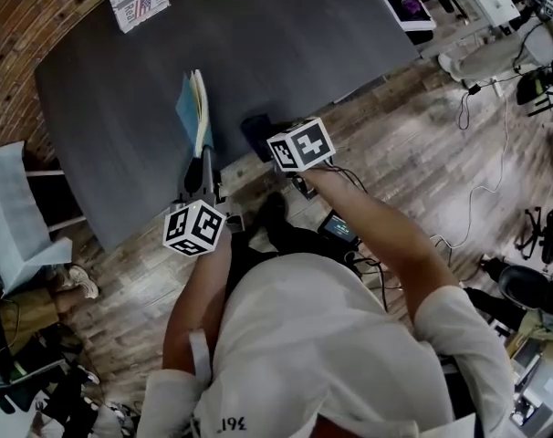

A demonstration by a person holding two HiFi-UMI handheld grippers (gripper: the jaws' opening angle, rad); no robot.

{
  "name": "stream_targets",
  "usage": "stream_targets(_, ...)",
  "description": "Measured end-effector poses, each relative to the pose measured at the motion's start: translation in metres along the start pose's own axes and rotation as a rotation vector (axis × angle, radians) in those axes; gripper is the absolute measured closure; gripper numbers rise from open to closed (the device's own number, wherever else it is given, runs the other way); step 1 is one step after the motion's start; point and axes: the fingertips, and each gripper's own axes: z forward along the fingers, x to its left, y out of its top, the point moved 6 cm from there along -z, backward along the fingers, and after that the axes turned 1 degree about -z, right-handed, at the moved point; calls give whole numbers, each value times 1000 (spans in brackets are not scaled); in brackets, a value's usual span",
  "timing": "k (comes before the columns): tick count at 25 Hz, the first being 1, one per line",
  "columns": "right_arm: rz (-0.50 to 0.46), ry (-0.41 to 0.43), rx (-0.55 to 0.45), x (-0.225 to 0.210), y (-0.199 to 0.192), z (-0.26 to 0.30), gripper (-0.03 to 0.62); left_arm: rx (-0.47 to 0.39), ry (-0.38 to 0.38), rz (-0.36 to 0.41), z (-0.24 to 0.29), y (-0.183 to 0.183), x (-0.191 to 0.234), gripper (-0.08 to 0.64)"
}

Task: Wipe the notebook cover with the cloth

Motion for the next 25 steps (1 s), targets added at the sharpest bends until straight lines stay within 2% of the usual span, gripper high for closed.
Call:
stream_targets(2,-13,6,6,9,3,4,485,-44,17,-98,-14,7,11,508)
stream_targets(6,-42,23,20,27,9,16,485,-104,77,-233,-43,13,39,508)
stream_targets(10,-75,39,30,46,18,28,485,-150,130,-333,-71,13,75,509)
stream_targets(18,-127,74,53,84,39,53,485,-160,132,-509,-102,-2,124,505)
stream_targets(22,-157,99,63,108,49,68,485,-156,97,-499,-109,-4,139,500)
stream_targets(25,-182,115,79,125,53,81,485,-83,115,-455,-115,-11,153,446)
